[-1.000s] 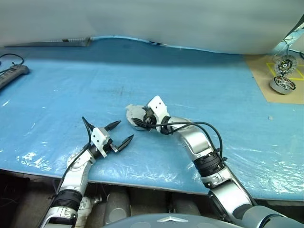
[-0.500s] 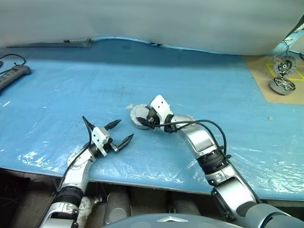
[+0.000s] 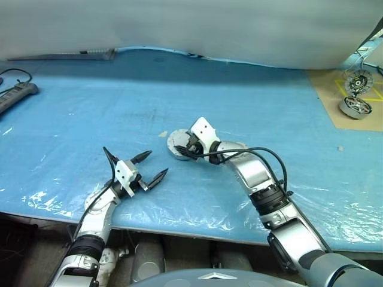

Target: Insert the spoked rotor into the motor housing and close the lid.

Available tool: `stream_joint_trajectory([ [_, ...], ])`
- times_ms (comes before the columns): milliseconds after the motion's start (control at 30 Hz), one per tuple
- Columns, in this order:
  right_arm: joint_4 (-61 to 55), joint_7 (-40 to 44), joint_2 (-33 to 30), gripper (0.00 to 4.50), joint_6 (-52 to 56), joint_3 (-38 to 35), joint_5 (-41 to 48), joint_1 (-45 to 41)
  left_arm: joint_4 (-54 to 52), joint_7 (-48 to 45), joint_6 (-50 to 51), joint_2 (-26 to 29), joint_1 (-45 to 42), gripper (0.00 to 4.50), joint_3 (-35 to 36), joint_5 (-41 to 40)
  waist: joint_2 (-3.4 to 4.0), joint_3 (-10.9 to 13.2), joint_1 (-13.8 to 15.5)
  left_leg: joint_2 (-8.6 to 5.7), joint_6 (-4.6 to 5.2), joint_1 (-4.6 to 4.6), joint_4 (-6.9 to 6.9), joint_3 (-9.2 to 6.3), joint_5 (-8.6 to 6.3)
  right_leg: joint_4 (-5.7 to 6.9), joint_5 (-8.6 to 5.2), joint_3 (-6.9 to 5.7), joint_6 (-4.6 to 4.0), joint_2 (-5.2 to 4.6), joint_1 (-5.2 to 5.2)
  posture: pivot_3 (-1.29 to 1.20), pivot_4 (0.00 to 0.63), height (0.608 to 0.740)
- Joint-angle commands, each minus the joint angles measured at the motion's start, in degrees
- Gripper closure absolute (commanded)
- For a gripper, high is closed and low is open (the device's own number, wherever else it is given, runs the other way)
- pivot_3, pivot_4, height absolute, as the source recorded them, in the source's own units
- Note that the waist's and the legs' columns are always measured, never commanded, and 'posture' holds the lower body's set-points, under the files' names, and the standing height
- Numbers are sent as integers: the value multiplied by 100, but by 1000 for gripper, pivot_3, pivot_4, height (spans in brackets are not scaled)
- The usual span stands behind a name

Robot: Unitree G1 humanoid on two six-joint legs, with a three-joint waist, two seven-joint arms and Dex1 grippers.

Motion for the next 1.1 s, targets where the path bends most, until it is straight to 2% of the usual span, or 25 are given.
stream_joint_trajectory([
  [33,90,164,-110,1549,-67,179,-157,24,149,72,140,69,95,0,111,28,1,-1,0,0,0,1,0,0,0,-1,0,0,0,0,1,0,150,740],
  [300,262,247,-205,1549,-83,244,-293,-33,462,21,-20,45,38,0,122,56,12,-8,-1,0,0,6,-1,0,0,-3,-1,1,0,0,6,0,150,740],
  [500,620,69,-92,1549,-157,197,-330,-71,637,9,-162,19,-8,0,99,69,18,-16,0,-6,8,52,-30,2,-5,-5,-3,14,0,-1,28,0,150,740],
  [700,687,-30,-24,1549,427,161,-312,-114,354,152,-27,-23,12,0,15,144,27,-30,0,-17,12,75,-73,4,-7,-10,-7,23,4,-5,30,0,150,740],
  [867,803,-94,-121,1549,485,291,-511,-136,75,235,119,-27,83,0,-28,187,21,-42,-2,-18,14,77,-73,4,-9,-18,-12,25,13,-5,32,0,150,740],
  [967,574,75,-47,1549,769,158,-200,-66,-133,291,227,-31,136,0,-60,211,21,-45,-3,-18,14,77,-74,5,-9,-25,-23,28,32,-5,32,0,150,740],
  [1033,754,-135,-261,1549,450,525,-735,-104,-303,329,319,-43,175,0,-87,221,22,-47,0,-19,12,73,-75,5,-8,-33,-19,29,25,-5,32,0,150,740],
  [1100,717,-101,-218,1549,462,461,-612,-51,-422,350,385,-62,202,0,-116,237,24,-54,4,-19,10,74,-76,6,-7,-46,-8,28,5,-5,39,0,150,740],
])
